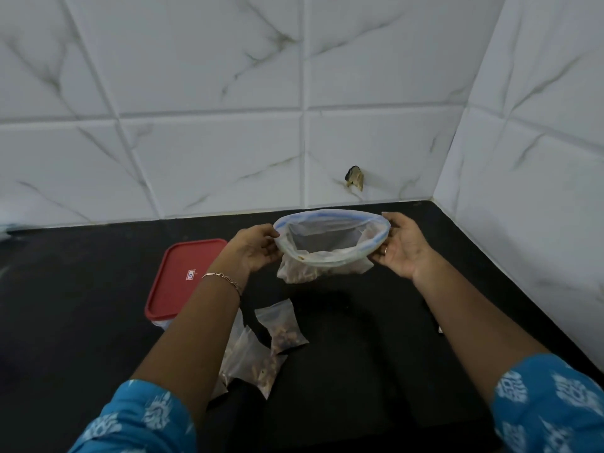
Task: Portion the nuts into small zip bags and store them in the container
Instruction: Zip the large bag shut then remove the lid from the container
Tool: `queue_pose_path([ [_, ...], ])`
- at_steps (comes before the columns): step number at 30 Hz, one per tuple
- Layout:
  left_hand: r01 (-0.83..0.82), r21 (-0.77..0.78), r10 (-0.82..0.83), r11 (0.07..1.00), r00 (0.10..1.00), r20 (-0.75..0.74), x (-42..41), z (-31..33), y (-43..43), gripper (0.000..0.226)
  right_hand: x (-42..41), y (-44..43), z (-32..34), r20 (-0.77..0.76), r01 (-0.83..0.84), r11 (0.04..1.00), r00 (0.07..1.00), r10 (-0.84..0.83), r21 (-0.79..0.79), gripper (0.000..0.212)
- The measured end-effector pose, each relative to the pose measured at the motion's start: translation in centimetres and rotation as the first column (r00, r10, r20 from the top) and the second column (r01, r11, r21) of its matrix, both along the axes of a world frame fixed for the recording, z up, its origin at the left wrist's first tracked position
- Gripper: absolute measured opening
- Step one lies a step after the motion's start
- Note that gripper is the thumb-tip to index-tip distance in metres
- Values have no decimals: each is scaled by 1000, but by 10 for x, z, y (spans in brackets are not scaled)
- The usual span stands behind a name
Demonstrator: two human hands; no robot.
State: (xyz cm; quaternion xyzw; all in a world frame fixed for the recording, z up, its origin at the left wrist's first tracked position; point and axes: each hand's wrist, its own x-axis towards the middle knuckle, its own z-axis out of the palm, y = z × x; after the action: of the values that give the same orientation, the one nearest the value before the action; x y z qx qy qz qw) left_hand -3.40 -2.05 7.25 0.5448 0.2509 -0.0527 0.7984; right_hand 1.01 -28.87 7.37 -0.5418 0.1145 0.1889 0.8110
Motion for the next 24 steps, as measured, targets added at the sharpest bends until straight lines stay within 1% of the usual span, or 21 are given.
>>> queue_pose_path([
  [4, 36, 1, -36, 999, 997, 63, 0, 10, 4, 17, 4, -3, 13, -1, 7, 1000, 1000, -7, 20, 24],
  [6, 37, 35, -40, 999, 996, 84, -1, 10, 5, 34, 5, -3, 18, -18, 20, 999, 1000, -20, 35, 20],
  [7, 24, 67, -29, 997, 996, 84, -3, 9, 5, 39, 4, -3, 20, -24, 26, 999, 999, -25, 24, 17],
  [8, 5, 116, -15, 993, 997, 81, -4, 7, 5, 38, 4, -3, 19, -32, 29, 1000, 999, -29, -10, 16],
  [10, -52, 237, 36, 970, 997, 72, -4, 5, 3, 30, 3, -3, 16, -34, 35, 992, 999, -39, -124, 22],
  [12, -117, 388, 93, 914, 992, 80, -2, 4, 2, 32, 2, -3, 12, -4, 69, 964, 997, -73, -257, 28],
  [13, -147, 506, 115, 850, 989, 93, -1, 3, 3, 33, 2, -3, 10, 13, 92, 944, 996, -93, -317, 28],
  [14, -158, 643, 117, 749, 988, 106, 1, 2, 5, 32, 3, -2, 8, 28, 109, 920, 994, -106, -377, 28],
  [15, -142, 771, 89, 621, 990, 111, 1, 2, 6, 30, 2, -2, 6, 41, 118, 891, 993, -111, -438, 29],
  [16, -111, 864, 40, 490, 994, 105, 1, 3, 6, 27, 2, -1, 4, 55, 124, 861, 992, -111, -494, 28],
  [17, -92, 923, -12, 375, 995, 104, 1, 4, 5, 23, 1, 0, 2, 68, 126, 833, 992, -107, -538, 26],
  [18, -78, 955, -55, 286, 994, 98, 1, 7, 2, 18, 1, 1, 2, 72, 127, 816, 992, -105, -563, 24],
  [19, -59, 971, -81, 232, 993, 80, 1, 10, -1, 16, -1, 2, 3, 65, 126, 815, 992, -107, -566, 22],
  [20, -30, 976, -92, 214, 994, 51, 2, 12, -4, 16, -2, 3, 4, 48, 119, 830, 993, -111, -545, 22],
  [21, 6, 970, -93, 242, 996, 17, 3, 13, -5, 19, -5, 3, 7, 18, 102, 864, 994, -108, -494, 23],
  [22, 43, 949, -93, 312, 996, -14, 5, 12, -4, 21, -8, 2, 10, -16, 82, 906, 995, -97, -415, 24],
  [23, 77, 892, -95, 446, 995, -38, 5, 11, -3, 20, -10, 0, 13, -48, 58, 941, 996, -78, -334, 25],
  [24, 100, 780, -91, 618, 994, -56, 5, 9, -1, 16, -12, -2, 14, -72, 42, 966, 995, -63, -254, 22],
])
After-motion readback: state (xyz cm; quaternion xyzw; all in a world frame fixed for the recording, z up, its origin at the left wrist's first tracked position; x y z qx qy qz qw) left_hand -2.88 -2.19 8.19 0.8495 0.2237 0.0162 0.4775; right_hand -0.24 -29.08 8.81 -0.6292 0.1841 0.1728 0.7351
